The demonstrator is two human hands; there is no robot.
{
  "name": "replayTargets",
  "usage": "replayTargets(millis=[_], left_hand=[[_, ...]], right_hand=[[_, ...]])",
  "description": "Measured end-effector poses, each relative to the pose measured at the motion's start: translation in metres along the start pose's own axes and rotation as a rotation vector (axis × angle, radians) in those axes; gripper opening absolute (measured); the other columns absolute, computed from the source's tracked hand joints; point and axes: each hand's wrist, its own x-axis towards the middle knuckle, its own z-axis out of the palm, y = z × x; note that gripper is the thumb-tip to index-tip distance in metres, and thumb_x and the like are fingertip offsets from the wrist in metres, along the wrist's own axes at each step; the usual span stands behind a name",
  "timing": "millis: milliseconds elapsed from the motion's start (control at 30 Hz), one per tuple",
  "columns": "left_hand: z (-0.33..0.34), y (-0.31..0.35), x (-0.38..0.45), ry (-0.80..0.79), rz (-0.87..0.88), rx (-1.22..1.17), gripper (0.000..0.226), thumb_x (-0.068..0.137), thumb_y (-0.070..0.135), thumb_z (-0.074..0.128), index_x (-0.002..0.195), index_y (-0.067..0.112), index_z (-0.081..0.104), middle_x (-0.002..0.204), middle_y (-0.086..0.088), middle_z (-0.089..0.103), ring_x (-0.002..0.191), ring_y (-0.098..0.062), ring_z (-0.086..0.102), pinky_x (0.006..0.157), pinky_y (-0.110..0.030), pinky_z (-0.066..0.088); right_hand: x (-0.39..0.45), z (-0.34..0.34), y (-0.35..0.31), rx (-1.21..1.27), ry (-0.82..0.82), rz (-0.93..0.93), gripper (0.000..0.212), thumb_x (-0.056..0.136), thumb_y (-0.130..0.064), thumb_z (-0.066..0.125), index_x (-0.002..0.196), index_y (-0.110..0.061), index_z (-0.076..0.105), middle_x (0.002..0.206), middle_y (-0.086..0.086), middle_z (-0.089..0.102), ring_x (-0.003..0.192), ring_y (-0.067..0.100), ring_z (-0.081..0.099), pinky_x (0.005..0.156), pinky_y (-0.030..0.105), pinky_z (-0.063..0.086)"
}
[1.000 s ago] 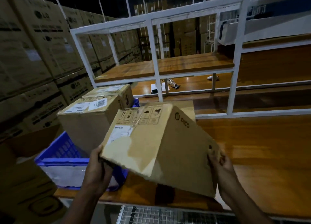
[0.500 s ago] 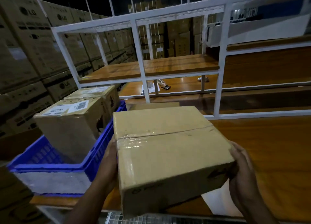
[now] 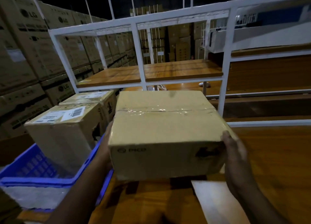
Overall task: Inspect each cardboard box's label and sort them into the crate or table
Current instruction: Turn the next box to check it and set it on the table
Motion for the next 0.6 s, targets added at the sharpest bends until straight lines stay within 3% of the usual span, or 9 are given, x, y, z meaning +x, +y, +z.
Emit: replayTargets(millis=[33, 100, 167, 267, 333, 433, 500, 600], left_hand=[[0.001, 0.003, 0.009, -0.022, 0.021, 0.012, 0.017, 0.094, 0.031, 0.057, 0.103, 0.017, 0.062, 0.077, 0.003, 0.074, 0.062, -0.006, 0.070, 0.053, -0.023, 0.054], [0.002, 0.015, 0.024, -0.060, 0.010, -0.001, 0.032, 0.103, 0.037, 0.045, 0.121, 0.016, 0.062, 0.078, 0.003, 0.077, 0.066, -0.010, 0.073, 0.052, -0.023, 0.056], [-0.001, 0.024, 0.041, -0.107, -0.024, 0.014, 0.050, 0.105, 0.052, 0.031, 0.125, 0.020, 0.064, 0.091, -0.006, 0.078, 0.078, -0.019, 0.076, 0.057, -0.028, 0.059], [-0.021, 0.034, 0.063, -0.156, -0.036, -0.029, 0.071, 0.099, 0.067, 0.017, 0.126, 0.025, 0.068, 0.119, -0.017, 0.072, 0.108, -0.031, 0.070, 0.076, -0.038, 0.061], [-0.037, 0.031, 0.077, -0.181, -0.067, -0.033, 0.077, 0.098, 0.070, 0.017, 0.136, 0.020, 0.061, 0.128, -0.020, 0.066, 0.118, -0.035, 0.065, 0.088, -0.043, 0.059], [-0.051, 0.019, 0.095, -0.214, -0.066, 0.056, 0.067, 0.099, 0.065, 0.036, 0.145, 0.019, 0.051, 0.136, -0.020, 0.061, 0.126, -0.037, 0.058, 0.105, -0.052, 0.047], [-0.051, 0.016, 0.103, -0.067, -0.020, 0.068, 0.059, 0.097, 0.060, 0.048, 0.136, 0.017, 0.060, 0.124, -0.017, 0.069, 0.116, -0.033, 0.066, 0.098, -0.048, 0.051], [-0.042, 0.013, 0.116, 0.325, 0.124, 0.117, 0.053, 0.096, 0.062, 0.048, 0.109, 0.016, 0.072, 0.088, -0.007, 0.075, 0.077, -0.020, 0.070, 0.063, -0.031, 0.051]], right_hand=[[0.007, 0.007, 0.000, -0.020, -0.021, 0.007, 0.041, 0.081, -0.064, 0.054, 0.118, -0.047, 0.055, 0.113, -0.008, 0.066, 0.107, 0.014, 0.063, 0.082, 0.042, 0.054], [0.027, 0.022, -0.001, -0.048, -0.058, 0.019, 0.044, 0.083, -0.062, 0.049, 0.124, -0.046, 0.052, 0.115, -0.009, 0.065, 0.105, 0.011, 0.063, 0.078, 0.038, 0.054], [0.049, 0.033, 0.002, -0.073, -0.063, 0.021, 0.050, 0.088, -0.062, 0.044, 0.134, -0.043, 0.049, 0.115, -0.010, 0.066, 0.103, 0.008, 0.065, 0.075, 0.035, 0.055], [0.072, 0.053, 0.015, -0.075, -0.062, 0.036, 0.050, 0.093, -0.061, 0.037, 0.139, -0.042, 0.047, 0.116, -0.008, 0.066, 0.108, 0.014, 0.063, 0.083, 0.044, 0.053], [0.079, 0.066, 0.027, -0.107, -0.066, 0.036, 0.047, 0.097, -0.057, 0.033, 0.139, -0.041, 0.047, 0.118, -0.010, 0.063, 0.111, 0.013, 0.059, 0.085, 0.044, 0.051], [0.082, 0.081, 0.039, -0.116, -0.065, 0.044, 0.047, 0.098, -0.051, 0.036, 0.144, -0.040, 0.040, 0.116, -0.013, 0.059, 0.104, 0.005, 0.057, 0.073, 0.031, 0.047], [0.087, 0.086, 0.043, -0.092, -0.088, 0.056, 0.053, 0.094, -0.052, 0.047, 0.145, -0.041, 0.037, 0.117, -0.012, 0.058, 0.104, 0.006, 0.056, 0.071, 0.031, 0.045], [0.094, 0.089, 0.047, -0.155, -0.183, 0.028, 0.071, 0.082, -0.044, 0.067, 0.144, -0.045, 0.032, 0.123, -0.020, 0.053, 0.110, 0.003, 0.054, 0.075, 0.027, 0.047]])
